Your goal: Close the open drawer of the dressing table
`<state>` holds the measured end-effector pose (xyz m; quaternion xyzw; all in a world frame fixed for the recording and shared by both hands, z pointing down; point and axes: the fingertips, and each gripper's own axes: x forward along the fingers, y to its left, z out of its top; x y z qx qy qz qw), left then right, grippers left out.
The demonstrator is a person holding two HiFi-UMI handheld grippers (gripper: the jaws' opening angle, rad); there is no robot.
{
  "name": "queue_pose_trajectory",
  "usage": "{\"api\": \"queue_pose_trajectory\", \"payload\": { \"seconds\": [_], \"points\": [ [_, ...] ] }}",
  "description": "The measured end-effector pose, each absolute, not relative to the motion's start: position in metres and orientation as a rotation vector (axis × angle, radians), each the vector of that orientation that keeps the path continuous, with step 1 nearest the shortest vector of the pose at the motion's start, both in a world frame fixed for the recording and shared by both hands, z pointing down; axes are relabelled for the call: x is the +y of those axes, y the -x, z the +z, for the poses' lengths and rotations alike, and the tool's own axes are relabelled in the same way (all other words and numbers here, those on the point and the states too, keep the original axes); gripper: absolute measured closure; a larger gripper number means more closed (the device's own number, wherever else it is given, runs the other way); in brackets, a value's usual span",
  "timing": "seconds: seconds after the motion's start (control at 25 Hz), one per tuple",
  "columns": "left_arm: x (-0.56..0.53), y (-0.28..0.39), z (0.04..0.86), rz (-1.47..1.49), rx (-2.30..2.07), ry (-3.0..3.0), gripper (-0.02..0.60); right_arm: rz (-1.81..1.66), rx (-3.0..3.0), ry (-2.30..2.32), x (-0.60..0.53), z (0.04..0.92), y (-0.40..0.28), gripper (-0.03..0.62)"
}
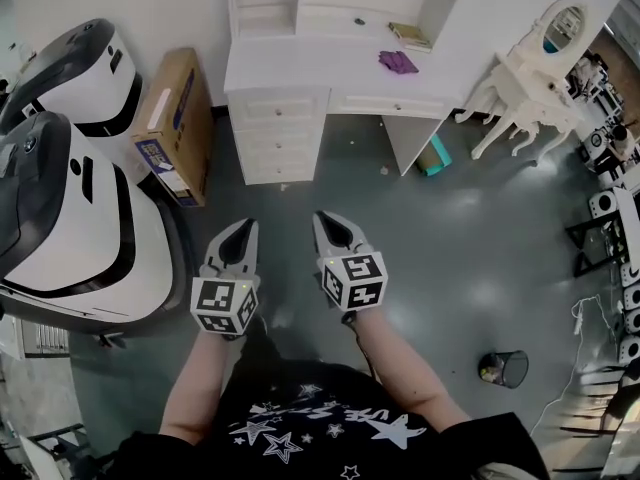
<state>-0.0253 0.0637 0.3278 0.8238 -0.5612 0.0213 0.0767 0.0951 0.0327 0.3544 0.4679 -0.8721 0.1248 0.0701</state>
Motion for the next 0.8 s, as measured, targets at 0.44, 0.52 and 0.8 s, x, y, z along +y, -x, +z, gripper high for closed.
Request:
{"api": "queue_pose_trajectory", "payload": {
  "seconds": [0.44,0.52,0.8],
  "points": [
    [0.131,-0.006,0.313,0.02,-1.752,-2.475,0.572,0.308,-2.679,-1.308,0.096,0.344,-0.115,0.591],
    [0.142,-0.011,0.313,0.013,-1.752,-2.456,0.572,0.306,-2.687,-1.289,0.106,0.344,-0.119,0.591],
    [0.16,-0.024,0.319,0.061,-1.749,-2.467,0.572,0.286,-2.704,-1.256,0.121,0.344,-0.125,0.591]
  ]
}}
